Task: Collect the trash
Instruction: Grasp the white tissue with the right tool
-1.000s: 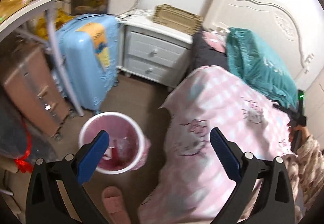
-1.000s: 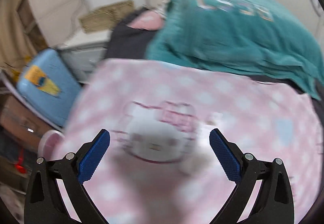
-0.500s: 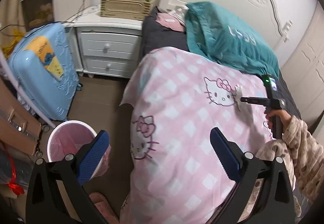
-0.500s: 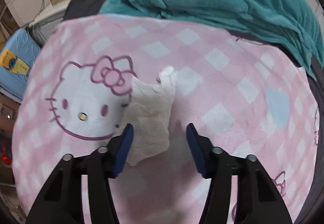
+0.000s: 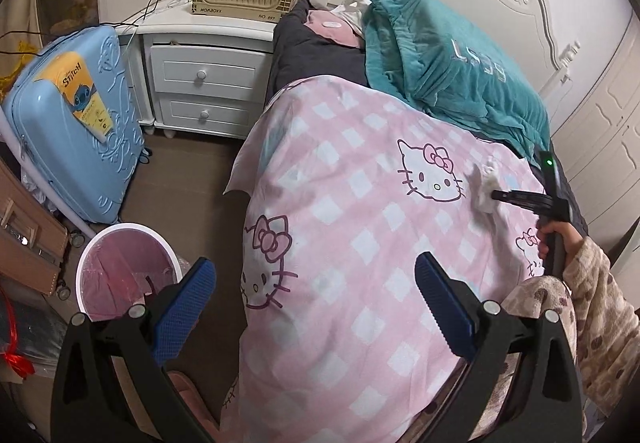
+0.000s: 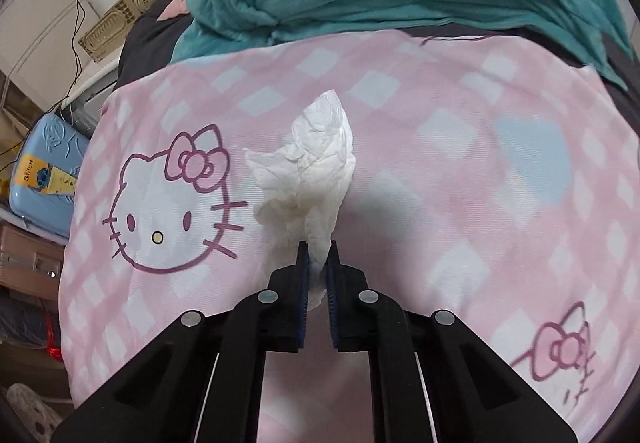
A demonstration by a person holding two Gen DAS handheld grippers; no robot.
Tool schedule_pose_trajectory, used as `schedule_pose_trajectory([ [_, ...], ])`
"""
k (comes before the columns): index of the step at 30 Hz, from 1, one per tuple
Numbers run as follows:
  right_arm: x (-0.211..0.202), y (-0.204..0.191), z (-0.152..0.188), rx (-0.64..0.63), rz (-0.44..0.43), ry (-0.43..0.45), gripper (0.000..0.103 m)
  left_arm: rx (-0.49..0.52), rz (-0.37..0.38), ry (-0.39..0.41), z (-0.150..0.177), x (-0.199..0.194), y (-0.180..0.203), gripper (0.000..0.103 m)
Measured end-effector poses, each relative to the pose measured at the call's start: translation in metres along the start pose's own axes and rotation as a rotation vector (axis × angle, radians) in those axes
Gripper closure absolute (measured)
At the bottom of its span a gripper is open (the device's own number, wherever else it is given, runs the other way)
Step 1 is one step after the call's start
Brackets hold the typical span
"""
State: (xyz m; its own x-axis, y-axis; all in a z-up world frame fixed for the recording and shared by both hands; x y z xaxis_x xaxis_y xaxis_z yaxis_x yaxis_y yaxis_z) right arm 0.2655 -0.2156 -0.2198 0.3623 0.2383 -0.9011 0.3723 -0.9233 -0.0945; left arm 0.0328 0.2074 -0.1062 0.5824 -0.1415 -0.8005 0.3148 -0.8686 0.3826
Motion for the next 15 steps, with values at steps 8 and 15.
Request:
schedule_pose_trajectory([
  [8, -0.05, -0.022, 0.005, -0.154, -0.087, 0.044, 0.095, 0.091, 0.062, -0.033, 0.007, 0.007, 0.032, 0.005],
  [15, -0.08, -0.06, 0.011, -0.263, -0.17, 0.067, 0.095, 0.177, 0.181, -0.136, 0.024, 0.026, 0.083, 0.005],
])
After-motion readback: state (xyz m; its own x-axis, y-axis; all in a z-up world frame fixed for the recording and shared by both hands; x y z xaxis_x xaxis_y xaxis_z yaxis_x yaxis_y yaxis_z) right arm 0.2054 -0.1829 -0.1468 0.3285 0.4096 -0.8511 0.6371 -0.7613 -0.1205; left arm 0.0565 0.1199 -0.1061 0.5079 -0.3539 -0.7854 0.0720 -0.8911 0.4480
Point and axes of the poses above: each gripper's, at about its wrist camera, not at the fingertips, and x roughly the way its jaws point, y to its right, z to its underside, the point moved 6 cm from there along x, roughly the way its jaws point, and after that the axes turned 13 degrees about -x, right-handed, at the moved point
